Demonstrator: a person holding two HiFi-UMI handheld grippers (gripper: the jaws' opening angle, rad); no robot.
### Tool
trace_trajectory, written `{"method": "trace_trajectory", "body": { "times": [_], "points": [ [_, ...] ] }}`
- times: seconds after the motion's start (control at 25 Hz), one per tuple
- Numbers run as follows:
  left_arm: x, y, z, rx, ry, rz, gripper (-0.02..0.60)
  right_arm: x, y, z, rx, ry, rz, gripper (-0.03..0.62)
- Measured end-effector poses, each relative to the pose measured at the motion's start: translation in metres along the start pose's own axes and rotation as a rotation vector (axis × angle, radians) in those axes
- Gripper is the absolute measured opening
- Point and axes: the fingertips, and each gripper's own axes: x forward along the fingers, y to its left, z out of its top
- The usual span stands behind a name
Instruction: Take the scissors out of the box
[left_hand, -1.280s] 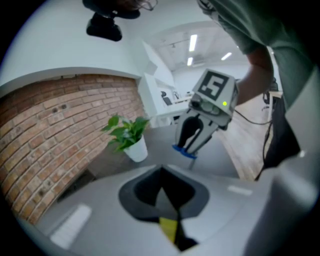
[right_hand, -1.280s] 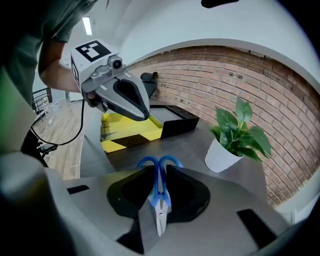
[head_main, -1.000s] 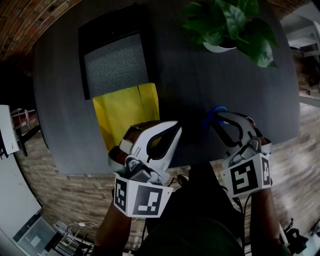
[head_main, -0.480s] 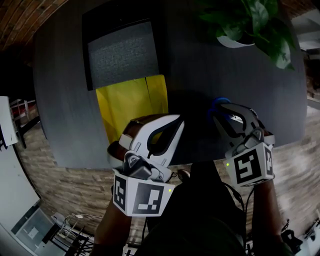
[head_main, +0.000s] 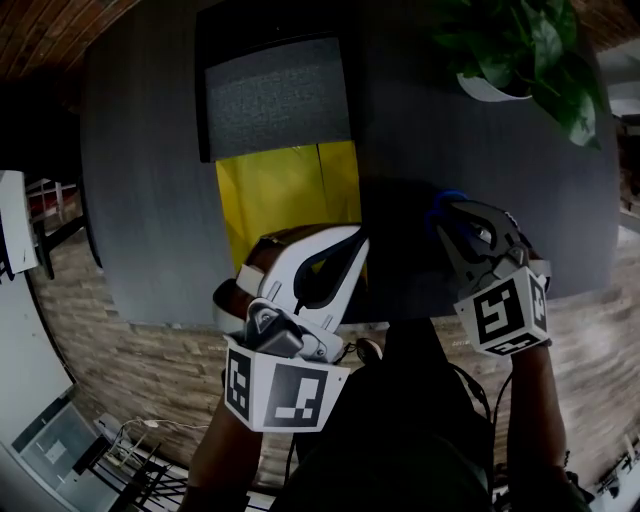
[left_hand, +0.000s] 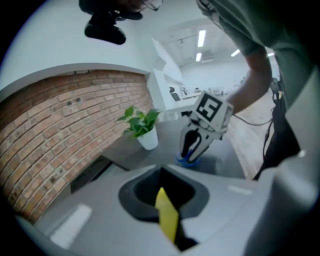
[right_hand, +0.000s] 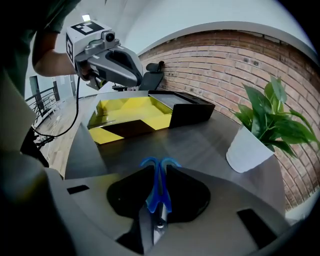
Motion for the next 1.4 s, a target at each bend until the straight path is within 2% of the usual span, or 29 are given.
{"method": "trace_trajectory", "body": {
  "times": [0.36,0.56,0.68,1.16,1.4],
  "points": [
    [-0.033,0.007,-0.003,-0.001,0.011,0.055,-0.002,0.015,0.017,-0.007,-0.010,0.057,0.038,0.077],
    [-0.053,0.009,-0.002,0.000,0.012,0.086,-0.002,0.013,0.018,-0.004,-0.028,0.082,0.027,0.078],
    [-0.068,0.012,0.001,0.004,0.012,0.110,-0.002,0.007,0.020,0.009,-0.055,0.055,0.022,0.097],
    [-0.137,0.011,0.031,0.043,-0.008,0.225,-0.002,-0.049,0.028,0.063,-0.132,-0.025,-0.049,0.097],
    [-0.180,0.007,0.053,0.074,-0.022,0.286,-0.002,-0.094,0.038,0.105,-0.175,-0.120,-0.089,0.090]
  ]
}}
